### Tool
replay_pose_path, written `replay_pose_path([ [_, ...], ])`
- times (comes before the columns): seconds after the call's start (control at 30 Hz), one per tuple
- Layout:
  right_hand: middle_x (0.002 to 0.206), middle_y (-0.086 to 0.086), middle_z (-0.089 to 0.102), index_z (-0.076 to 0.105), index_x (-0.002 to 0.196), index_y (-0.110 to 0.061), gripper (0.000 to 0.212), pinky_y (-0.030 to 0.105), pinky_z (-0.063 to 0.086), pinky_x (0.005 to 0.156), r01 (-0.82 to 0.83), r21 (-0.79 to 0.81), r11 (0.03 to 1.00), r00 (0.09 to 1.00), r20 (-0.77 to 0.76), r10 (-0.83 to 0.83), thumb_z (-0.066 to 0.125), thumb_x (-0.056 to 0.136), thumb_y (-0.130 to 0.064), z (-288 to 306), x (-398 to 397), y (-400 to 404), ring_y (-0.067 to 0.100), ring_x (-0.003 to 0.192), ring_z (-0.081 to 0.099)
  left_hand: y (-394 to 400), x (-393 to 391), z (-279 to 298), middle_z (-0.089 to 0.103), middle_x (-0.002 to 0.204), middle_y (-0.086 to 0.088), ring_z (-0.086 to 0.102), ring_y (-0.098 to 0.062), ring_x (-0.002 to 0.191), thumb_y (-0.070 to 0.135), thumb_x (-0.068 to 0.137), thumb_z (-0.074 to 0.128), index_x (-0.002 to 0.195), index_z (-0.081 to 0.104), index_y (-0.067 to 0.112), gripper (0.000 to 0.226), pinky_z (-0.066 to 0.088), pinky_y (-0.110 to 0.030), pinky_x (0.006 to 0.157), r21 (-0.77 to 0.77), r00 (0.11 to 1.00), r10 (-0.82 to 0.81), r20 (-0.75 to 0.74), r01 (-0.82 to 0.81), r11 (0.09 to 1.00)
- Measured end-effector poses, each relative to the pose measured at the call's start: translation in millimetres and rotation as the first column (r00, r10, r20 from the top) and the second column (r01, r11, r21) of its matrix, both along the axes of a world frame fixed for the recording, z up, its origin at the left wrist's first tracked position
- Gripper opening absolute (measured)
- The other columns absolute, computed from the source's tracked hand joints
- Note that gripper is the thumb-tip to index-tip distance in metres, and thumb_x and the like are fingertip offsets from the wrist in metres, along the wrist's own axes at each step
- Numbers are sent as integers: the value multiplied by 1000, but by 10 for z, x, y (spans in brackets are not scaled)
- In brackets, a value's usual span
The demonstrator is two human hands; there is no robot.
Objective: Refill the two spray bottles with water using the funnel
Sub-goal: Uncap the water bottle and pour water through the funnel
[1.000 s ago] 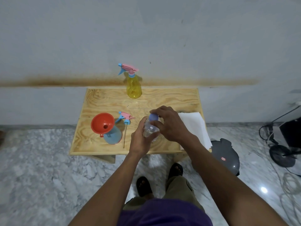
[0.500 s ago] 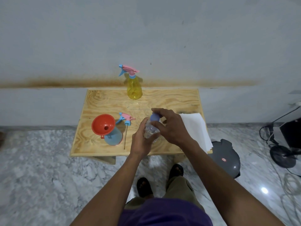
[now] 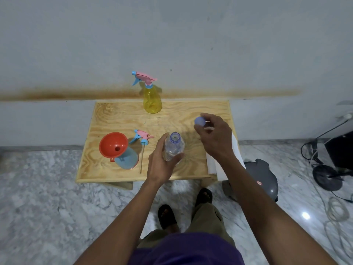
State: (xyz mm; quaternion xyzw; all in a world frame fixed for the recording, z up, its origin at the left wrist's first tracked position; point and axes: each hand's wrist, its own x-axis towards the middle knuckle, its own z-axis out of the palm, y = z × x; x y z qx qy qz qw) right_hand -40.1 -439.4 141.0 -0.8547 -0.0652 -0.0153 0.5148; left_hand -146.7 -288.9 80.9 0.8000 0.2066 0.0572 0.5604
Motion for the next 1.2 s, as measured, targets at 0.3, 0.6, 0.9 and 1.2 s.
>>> replay_pose_path([
  [0.3, 107, 4, 68, 66, 112, -18, 28, 41, 41, 87, -252, -646, 721, 962, -248, 114, 62, 91, -35, -1082, -89, -218, 30, 111, 51, -18, 12, -47, 63, 130, 14, 62, -9, 118, 38, 79, 81, 142, 46, 31, 72, 57, -52, 91, -26, 999, 2, 32, -1, 1000],
  [0.6, 104, -1, 68, 70, 109, -23, 27, 42, 31, 93, -281, -777, 563, 960, -224, 170, 47, 94, -20, -1453, -52, -195, 26, 112, 46, -38, 17, -92, 62, 133, 15, 60, -9, 122, 25, 84, 81, 143, 46, 32, 69, 55, -54, 95, -26, 999, 18, 30, -17, 1000],
  [0.9, 115, -2, 65, 65, 119, -25, 28, 41, 32, 94, -263, -755, 601, 964, -220, 147, 56, 92, -29, -1450, -97, -187, 25, 113, 47, -47, 10, -51, 60, 136, 14, 58, -9, 126, 24, 83, 82, 145, 45, 29, 72, 54, -55, 96, -42, 1000, 23, 9, -22, 999],
  [1.2, 138, -2, 57, 45, 144, -29, 85, 43, 47, 98, -338, -203, 919, 908, -327, 262, 84, 68, -39, -1113, -397, 114, 24, 126, 49, -47, -1, 21, 63, 134, 15, 58, -3, 124, 29, 83, 81, 144, 47, 29, 71, 53, -44, 100, -6, 1000, 7, 19, -7, 1000],
])
